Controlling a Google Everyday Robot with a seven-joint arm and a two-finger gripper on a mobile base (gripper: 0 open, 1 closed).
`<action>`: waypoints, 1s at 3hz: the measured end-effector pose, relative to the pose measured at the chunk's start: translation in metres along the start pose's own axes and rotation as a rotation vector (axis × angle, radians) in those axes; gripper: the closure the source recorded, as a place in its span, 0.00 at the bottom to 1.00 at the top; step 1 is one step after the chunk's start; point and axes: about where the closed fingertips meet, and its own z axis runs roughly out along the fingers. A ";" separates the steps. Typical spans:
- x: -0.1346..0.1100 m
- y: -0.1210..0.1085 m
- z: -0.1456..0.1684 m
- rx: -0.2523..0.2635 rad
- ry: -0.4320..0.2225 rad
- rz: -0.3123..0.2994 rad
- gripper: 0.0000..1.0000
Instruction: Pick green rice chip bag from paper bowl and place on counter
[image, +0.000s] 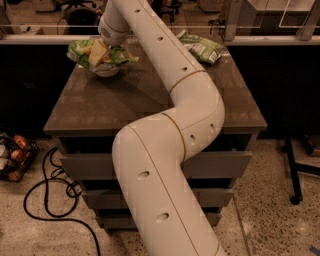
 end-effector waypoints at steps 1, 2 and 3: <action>0.000 0.002 0.004 -0.005 0.001 -0.002 0.61; 0.000 0.003 0.009 -0.008 0.004 -0.002 0.84; 0.000 0.004 0.012 -0.011 0.006 -0.002 1.00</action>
Offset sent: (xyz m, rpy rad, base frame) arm 0.0002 0.0029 -0.0031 0.0006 0.0031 0.0039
